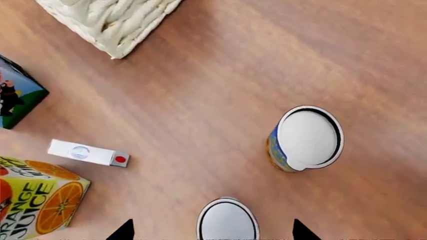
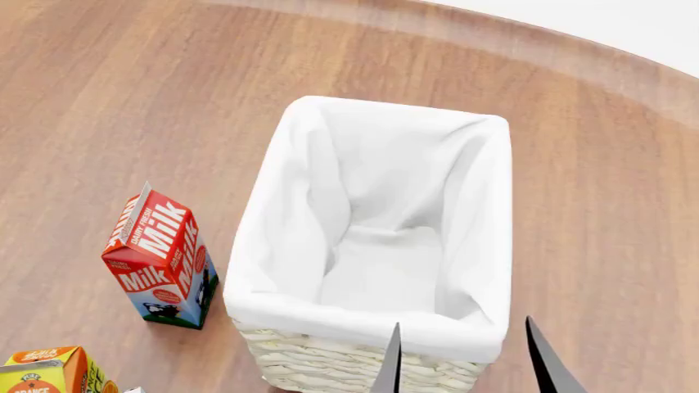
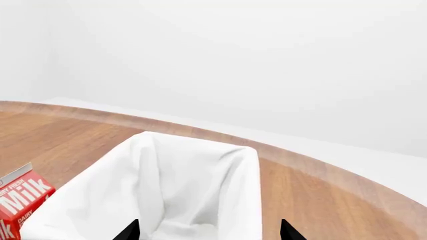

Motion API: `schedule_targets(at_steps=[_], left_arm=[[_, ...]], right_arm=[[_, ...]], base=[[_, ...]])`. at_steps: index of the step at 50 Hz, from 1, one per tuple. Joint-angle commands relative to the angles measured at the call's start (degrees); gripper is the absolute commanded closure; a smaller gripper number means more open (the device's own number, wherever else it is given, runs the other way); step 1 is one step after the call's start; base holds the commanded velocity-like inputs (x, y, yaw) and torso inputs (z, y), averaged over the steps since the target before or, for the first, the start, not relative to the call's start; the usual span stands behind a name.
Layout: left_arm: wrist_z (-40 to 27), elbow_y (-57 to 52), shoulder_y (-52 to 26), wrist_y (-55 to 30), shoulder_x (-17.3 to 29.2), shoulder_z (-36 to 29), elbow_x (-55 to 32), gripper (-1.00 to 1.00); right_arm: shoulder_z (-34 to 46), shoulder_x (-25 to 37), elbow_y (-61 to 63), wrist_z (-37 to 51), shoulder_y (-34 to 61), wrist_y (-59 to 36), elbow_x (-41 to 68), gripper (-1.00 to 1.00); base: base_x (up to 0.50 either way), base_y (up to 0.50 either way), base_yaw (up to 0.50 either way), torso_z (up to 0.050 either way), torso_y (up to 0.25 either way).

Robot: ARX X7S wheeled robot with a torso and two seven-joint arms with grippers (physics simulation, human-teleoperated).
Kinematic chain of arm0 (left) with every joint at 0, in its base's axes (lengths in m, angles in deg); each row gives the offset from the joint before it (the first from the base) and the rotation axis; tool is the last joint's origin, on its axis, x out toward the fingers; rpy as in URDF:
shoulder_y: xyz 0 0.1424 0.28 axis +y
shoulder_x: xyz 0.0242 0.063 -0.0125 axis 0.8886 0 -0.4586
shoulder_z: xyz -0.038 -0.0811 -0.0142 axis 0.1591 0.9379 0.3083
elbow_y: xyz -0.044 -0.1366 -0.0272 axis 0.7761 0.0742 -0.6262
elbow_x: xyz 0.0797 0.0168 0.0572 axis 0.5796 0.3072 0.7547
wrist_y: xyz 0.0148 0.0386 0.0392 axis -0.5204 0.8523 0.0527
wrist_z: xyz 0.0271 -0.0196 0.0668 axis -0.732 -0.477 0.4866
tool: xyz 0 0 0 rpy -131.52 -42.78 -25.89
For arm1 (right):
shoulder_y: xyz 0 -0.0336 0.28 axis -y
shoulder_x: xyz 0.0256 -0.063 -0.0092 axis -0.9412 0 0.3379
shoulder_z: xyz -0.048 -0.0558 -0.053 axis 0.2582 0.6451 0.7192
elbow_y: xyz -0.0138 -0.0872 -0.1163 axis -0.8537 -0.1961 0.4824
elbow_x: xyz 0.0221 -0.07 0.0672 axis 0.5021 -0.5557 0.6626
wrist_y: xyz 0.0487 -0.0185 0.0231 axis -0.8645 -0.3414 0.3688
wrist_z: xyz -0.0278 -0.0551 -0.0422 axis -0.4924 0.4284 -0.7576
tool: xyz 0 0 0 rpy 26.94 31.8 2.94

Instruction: Pick up the tomato sauce, and put it in the basket.

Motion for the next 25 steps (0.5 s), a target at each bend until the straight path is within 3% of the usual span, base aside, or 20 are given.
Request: schedule_targets(at_steps=[1, 25], left_arm=[[0.45, 1.45, 0.48, 0.36, -1.7, -3.78, 3.57, -1.0], [2.97, 5.55, -2.67, -0.87, -6.36, -11.48, 9.73, -1.0]], right_arm=[[0.35, 0.19, -0.11, 0.32, 0.15, 0.04, 0.13, -1.0], [0.78, 0.58, -0.58, 0.92, 0.27, 0.52, 0.44, -1.0]], base=[[0.0, 0.0, 0.0, 0.0, 0.0], [0.0, 0.0, 0.0, 0.0, 0.0]])
